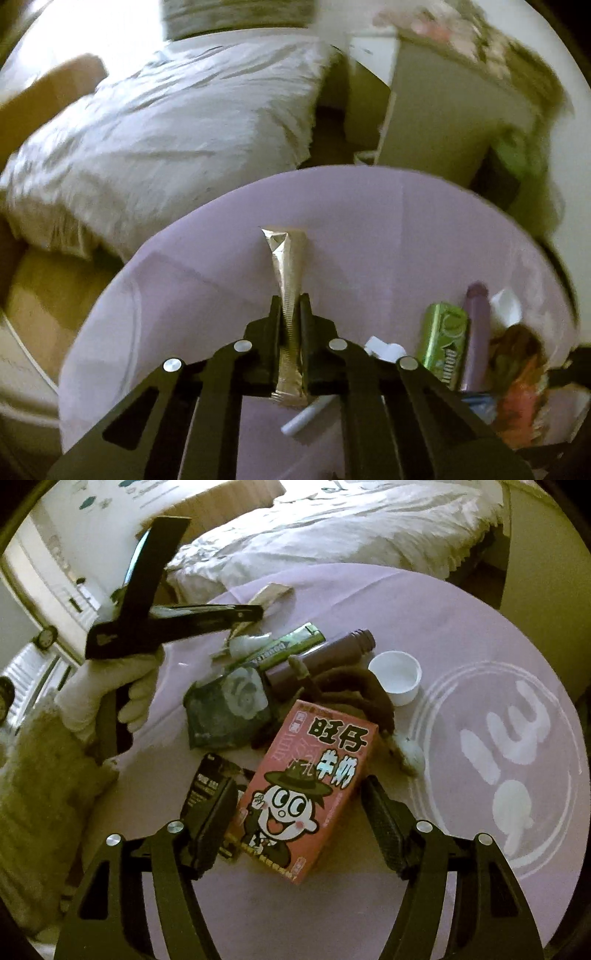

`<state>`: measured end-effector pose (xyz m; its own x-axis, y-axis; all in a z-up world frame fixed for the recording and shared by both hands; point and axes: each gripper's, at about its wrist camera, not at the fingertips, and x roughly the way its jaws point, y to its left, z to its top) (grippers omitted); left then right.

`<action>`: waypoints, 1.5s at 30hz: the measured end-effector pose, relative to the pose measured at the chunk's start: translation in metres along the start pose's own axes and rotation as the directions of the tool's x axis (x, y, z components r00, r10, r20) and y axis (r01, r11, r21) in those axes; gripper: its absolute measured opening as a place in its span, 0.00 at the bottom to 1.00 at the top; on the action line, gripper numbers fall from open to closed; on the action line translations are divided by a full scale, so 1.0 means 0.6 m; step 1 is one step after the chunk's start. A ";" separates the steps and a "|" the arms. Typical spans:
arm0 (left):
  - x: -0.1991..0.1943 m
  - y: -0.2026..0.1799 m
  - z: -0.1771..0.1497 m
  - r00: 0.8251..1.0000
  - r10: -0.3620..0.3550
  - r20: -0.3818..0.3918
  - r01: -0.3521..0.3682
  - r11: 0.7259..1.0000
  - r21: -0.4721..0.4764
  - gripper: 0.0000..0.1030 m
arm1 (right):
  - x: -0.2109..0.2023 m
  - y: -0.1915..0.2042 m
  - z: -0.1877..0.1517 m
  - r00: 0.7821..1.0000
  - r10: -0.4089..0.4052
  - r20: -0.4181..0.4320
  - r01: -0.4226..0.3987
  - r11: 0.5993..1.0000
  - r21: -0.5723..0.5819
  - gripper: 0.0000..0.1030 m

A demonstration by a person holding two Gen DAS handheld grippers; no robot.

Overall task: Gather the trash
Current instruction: 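Carry the foil tube and milk box to the bin and release both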

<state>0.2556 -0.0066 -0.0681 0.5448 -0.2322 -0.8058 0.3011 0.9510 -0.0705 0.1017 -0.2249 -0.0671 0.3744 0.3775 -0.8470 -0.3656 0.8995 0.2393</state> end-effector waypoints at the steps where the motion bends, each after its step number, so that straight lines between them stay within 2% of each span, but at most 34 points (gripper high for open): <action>1: -0.010 0.006 -0.003 1.000 -0.007 0.008 0.007 1.000 -0.029 0.08 | 0.001 0.003 -0.001 1.000 -0.007 0.003 0.007 1.000 -0.007 0.62; 4: -0.049 0.007 -0.015 0.999 -0.024 0.043 0.027 0.997 -0.069 0.08 | -0.014 -0.005 -0.014 1.000 -0.019 0.016 0.019 1.000 -0.015 0.59; 10: -0.134 -0.049 -0.050 0.992 -0.066 0.106 0.069 0.997 -0.023 0.08 | -0.073 -0.044 -0.047 0.993 0.048 0.110 -0.052 0.998 0.033 0.56; 17: -0.190 -0.127 -0.073 0.971 -0.199 0.132 0.205 0.978 -0.036 0.08 | -0.143 -0.099 -0.069 0.980 0.035 0.198 -0.056 0.993 0.102 0.55; 20: -0.197 -0.181 -0.077 0.963 -0.235 0.133 0.237 0.972 0.001 0.08 | -0.174 -0.128 -0.082 0.970 0.020 0.242 -0.054 0.990 0.134 0.55; 30: -0.135 -0.384 -0.055 0.927 -0.370 0.055 0.362 0.925 0.116 0.09 | -0.244 -0.253 -0.129 0.940 -0.089 0.330 -0.016 0.953 0.302 0.55; 36: -0.078 -0.501 -0.044 0.899 -0.438 -0.014 0.435 0.888 0.148 0.09 | -0.264 -0.347 -0.180 0.930 -0.170 0.326 0.018 0.907 0.420 0.55; 40: -0.050 -0.556 -0.042 0.886 -0.459 -0.058 0.462 0.871 0.170 0.09 | -0.268 -0.399 -0.213 0.927 -0.213 0.309 0.039 0.874 0.484 0.54; 41: -0.042 -0.570 -0.043 0.883 -0.464 -0.070 0.469 0.866 0.174 0.09 | -0.268 -0.410 -0.220 0.926 -0.220 0.306 0.042 0.867 0.497 0.49; 42: -0.034 -0.584 -0.044 0.880 -0.467 -0.083 0.474 0.862 0.180 0.09 | -0.267 -0.418 -0.225 0.928 -0.221 0.299 0.042 0.861 0.507 0.35; 45: -0.021 -0.612 -0.047 0.876 -0.469 -0.108 0.482 0.854 0.197 0.09 | -0.264 -0.441 -0.242 0.929 -0.243 0.281 0.060 0.844 0.533 0.35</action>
<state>0.1161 -0.3471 -0.0488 0.2515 -0.6278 -0.7367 0.6737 0.6600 -0.3324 0.0153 -0.5546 -0.0649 0.6758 0.1938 -0.7112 0.1677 0.8991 0.4044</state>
